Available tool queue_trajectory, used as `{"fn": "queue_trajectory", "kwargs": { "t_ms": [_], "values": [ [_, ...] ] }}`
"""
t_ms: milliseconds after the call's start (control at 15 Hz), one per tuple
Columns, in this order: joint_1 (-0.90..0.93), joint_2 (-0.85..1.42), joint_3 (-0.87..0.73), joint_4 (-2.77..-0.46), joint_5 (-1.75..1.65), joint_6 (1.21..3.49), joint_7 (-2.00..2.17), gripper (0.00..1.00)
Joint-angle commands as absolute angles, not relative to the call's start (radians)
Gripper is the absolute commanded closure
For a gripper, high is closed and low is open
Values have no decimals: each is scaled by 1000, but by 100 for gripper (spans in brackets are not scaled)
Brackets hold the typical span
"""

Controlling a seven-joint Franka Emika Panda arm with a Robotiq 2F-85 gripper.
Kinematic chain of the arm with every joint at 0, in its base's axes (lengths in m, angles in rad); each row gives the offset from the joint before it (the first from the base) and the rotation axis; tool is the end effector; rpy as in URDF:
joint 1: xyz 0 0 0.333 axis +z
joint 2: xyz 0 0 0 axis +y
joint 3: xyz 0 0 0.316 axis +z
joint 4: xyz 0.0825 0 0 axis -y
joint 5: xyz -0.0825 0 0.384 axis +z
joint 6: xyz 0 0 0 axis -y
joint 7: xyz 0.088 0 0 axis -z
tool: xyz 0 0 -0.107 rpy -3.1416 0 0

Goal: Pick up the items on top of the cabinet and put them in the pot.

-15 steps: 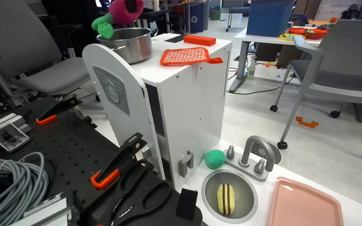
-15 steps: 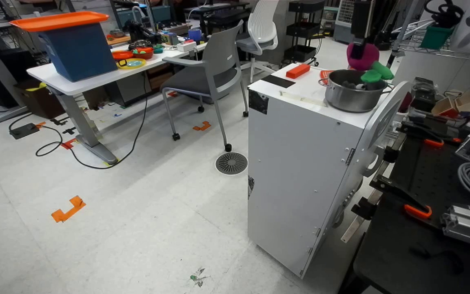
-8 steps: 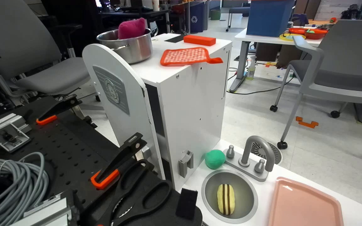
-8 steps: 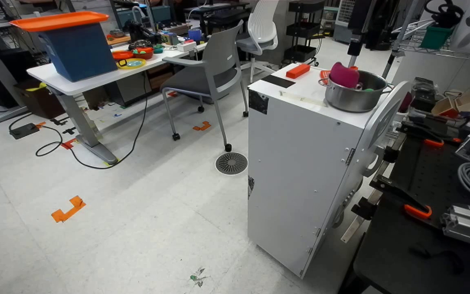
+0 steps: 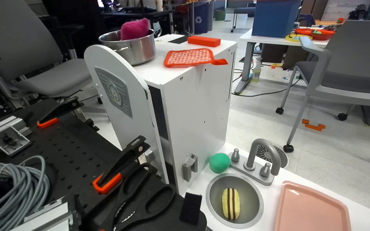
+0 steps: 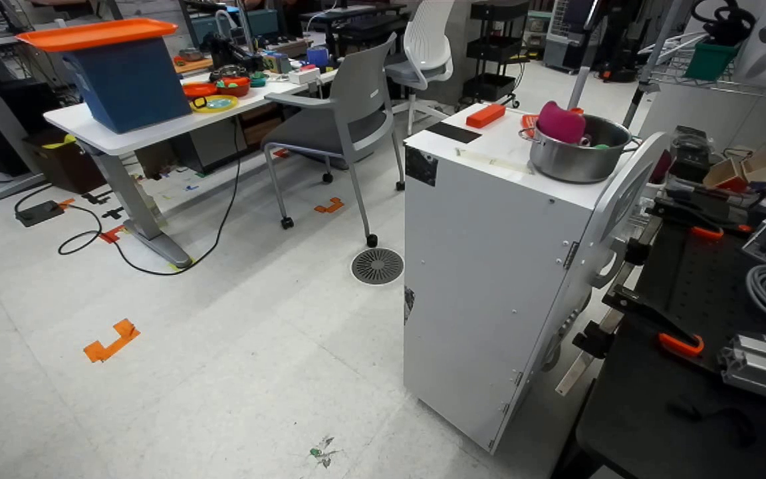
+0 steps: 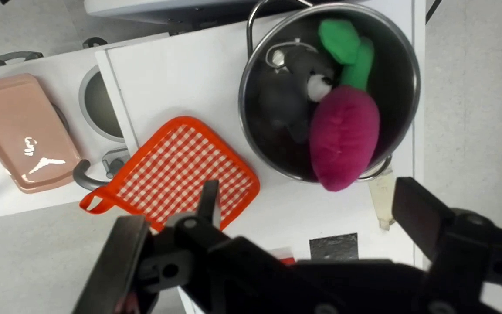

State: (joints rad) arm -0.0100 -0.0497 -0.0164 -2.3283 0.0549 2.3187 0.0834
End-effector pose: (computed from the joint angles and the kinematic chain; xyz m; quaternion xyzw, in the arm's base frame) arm 0.5042 -0.0123 0.3624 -0.9969 0.0731 -0.0194 0.0215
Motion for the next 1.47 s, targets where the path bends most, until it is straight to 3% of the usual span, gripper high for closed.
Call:
{"fn": "queue_trajectory", "kwargs": {
  "t_ms": [0, 1400],
  "values": [
    [-33, -44, -36, -2294, 72, 2322, 97, 0],
    [-112, 175, -155, -2145, 23, 2357, 299, 0]
  ]
}}
